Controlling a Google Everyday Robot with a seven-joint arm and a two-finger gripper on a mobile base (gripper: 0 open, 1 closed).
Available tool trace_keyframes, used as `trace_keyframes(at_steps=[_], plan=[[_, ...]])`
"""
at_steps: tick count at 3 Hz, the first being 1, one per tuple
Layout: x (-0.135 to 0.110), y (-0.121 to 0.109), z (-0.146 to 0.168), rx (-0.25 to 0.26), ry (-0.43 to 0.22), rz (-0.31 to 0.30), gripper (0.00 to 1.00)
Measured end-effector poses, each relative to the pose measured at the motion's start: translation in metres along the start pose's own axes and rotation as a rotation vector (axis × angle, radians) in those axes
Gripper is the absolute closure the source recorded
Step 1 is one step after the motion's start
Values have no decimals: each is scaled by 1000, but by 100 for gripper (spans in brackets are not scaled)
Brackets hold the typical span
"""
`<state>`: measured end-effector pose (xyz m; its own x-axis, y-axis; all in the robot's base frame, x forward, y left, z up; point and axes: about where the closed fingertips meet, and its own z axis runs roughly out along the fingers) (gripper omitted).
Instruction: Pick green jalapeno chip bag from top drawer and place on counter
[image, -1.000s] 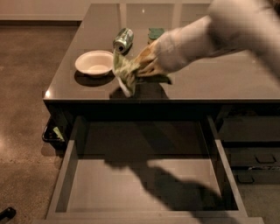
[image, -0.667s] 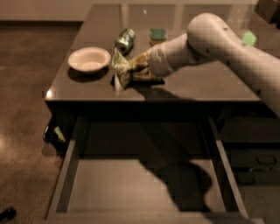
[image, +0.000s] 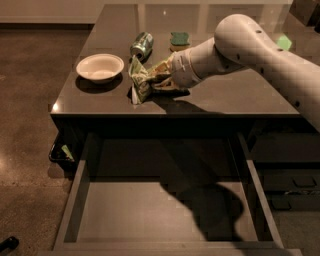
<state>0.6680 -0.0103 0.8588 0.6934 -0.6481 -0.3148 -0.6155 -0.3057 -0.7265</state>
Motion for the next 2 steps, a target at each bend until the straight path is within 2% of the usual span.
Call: trace_keyframes(at_steps=[2], plan=[[0, 0, 0, 0, 0, 0, 35]])
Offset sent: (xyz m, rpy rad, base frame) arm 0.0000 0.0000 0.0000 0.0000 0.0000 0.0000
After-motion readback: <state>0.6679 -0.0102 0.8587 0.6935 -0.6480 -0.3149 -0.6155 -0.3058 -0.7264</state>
